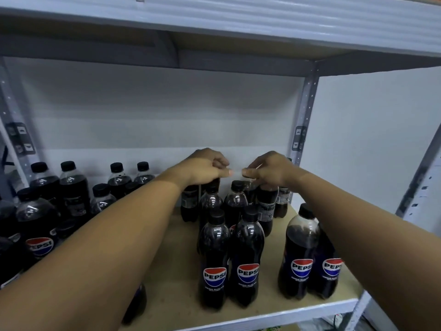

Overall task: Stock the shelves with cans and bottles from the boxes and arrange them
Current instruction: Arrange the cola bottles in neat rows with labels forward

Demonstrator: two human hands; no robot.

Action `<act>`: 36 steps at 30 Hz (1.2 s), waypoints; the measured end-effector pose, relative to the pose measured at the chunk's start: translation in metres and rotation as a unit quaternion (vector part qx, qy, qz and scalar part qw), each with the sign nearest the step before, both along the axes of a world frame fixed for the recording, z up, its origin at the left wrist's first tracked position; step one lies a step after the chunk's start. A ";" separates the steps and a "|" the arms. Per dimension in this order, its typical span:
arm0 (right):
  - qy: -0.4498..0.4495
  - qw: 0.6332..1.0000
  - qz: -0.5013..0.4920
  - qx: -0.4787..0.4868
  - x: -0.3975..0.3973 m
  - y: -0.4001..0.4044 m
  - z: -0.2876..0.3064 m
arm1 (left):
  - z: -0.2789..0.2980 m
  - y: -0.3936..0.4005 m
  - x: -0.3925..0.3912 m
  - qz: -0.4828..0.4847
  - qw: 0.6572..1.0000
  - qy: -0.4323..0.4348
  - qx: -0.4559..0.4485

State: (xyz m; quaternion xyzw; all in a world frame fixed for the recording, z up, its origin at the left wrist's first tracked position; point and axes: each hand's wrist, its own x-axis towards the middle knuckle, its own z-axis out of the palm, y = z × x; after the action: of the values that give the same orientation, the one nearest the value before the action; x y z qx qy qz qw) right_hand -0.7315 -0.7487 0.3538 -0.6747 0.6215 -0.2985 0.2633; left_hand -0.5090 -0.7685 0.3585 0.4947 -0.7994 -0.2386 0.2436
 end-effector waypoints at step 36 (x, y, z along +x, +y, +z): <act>0.305 0.952 -0.029 -0.007 -0.039 -0.040 0.008 | -0.007 -0.066 -0.082 -0.026 0.996 -0.085 0.026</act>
State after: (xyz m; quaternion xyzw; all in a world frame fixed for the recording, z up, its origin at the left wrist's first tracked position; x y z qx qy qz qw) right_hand -0.7704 -0.7890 0.3614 -0.7173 0.6892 -0.0903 0.0477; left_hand -0.5907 -0.8348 0.3512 0.4986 -0.8232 -0.2226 0.1557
